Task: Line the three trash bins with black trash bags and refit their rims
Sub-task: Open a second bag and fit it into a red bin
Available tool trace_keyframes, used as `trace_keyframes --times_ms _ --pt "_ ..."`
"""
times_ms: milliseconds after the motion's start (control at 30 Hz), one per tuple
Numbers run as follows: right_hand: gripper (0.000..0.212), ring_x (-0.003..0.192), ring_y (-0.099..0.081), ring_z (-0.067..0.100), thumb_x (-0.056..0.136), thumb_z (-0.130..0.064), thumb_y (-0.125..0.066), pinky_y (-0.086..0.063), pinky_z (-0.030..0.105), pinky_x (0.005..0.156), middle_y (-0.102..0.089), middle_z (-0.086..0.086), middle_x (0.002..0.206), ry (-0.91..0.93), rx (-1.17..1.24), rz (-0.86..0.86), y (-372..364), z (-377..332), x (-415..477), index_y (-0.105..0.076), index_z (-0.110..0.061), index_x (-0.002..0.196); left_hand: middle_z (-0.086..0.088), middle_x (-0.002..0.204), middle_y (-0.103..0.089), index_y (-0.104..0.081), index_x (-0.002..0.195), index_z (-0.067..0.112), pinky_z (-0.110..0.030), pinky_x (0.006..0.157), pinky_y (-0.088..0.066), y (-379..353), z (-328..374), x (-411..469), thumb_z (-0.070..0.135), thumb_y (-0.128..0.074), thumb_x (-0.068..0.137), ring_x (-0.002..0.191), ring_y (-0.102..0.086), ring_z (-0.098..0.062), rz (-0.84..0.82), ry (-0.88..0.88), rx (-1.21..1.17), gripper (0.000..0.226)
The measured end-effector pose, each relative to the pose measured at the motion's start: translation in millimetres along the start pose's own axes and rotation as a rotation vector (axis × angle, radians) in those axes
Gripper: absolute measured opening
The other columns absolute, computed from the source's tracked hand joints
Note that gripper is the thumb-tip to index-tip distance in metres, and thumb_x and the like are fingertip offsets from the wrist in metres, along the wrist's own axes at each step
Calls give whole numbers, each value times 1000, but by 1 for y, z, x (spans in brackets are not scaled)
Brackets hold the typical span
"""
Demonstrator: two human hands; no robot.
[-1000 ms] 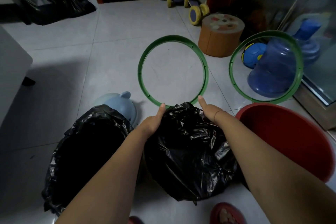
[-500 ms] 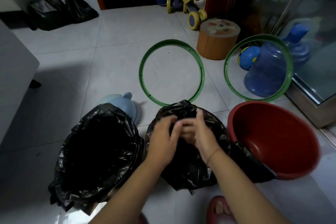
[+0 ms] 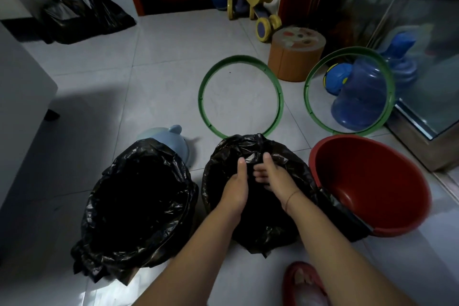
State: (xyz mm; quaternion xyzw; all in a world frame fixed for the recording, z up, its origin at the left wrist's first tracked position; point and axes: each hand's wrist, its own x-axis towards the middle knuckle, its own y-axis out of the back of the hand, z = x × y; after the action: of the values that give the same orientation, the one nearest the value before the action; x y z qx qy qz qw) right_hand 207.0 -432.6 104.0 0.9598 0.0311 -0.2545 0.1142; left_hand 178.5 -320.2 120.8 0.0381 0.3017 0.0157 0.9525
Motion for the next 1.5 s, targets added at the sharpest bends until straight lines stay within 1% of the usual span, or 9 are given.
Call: trace_keyframes --times_ms 67,300,600,733,867,1067,1200,1333,1500 --pt "67 100 -60 17 98 -53 -20 -41 21 77 -67 5 109 4 -22 -103 -6 -9 7 -68 -8 110 -9 113 -65 -62 119 13 -26 80 -48 -8 -6 5 58 -19 97 97 -60 -19 -89 95 -58 66" --pt "77 111 -54 23 95 -58 -11 -34 29 90 -60 17 127 -9 -54 -52 6 -8 45 -62 -5 120 -17 132 -55 -52 134 7 -40 106 -40 -8 -36 24 67 -19 91 120 -53 -32 1 325 -25 81" --pt "86 76 -63 22 90 -67 -9 -46 33 77 -70 11 83 -52 -84 30 -7 12 40 -71 -9 79 -15 108 -68 -67 110 3 -33 88 -46 -16 -28 46 54 -24 98 101 -62 -31 183 121 -46 68" --pt "91 129 -46 29 84 -75 -12 -33 42 110 -49 13 141 -295 -176 -111 -18 28 37 -50 -11 136 -19 138 -50 -44 139 5 -44 106 -38 -11 -21 55 74 -23 86 124 -49 -36 193 218 -72 90" --pt "89 140 -32 30 85 -75 -13 -24 44 116 -34 13 152 -345 -228 -93 -14 29 39 -35 -12 145 -16 144 -45 -36 145 9 -48 109 -34 -10 -24 55 84 -25 76 129 -44 -36 212 222 -45 102" --pt "80 131 -44 26 89 -69 -18 -31 39 111 -48 10 142 -224 -204 -122 -13 32 32 -53 -12 134 -16 134 -55 -48 137 12 -47 103 -43 -13 -29 45 86 -20 73 118 -55 -32 117 188 -92 102" --pt "78 136 -38 27 88 -71 -20 -28 40 114 -40 10 149 -180 -305 -154 -17 30 26 -43 -19 141 -14 133 -56 -46 139 14 -45 102 -44 -12 -38 31 96 -24 56 117 -56 -29 37 197 -93 119" --pt "87 140 -30 25 72 -85 -18 -26 48 114 -33 3 153 -14 -407 -133 -9 11 9 -49 -33 134 -6 129 -60 -55 132 23 -40 103 -43 -10 -29 14 89 -22 68 115 -57 -20 24 -5 -20 97" --pt "48 108 -57 21 97 -52 -31 -41 33 95 -63 3 107 251 -532 -200 40 -39 -21 -65 -18 94 3 134 -53 -51 135 24 -31 103 -35 -19 -6 -13 69 -21 89 125 -48 -17 65 -233 120 71"
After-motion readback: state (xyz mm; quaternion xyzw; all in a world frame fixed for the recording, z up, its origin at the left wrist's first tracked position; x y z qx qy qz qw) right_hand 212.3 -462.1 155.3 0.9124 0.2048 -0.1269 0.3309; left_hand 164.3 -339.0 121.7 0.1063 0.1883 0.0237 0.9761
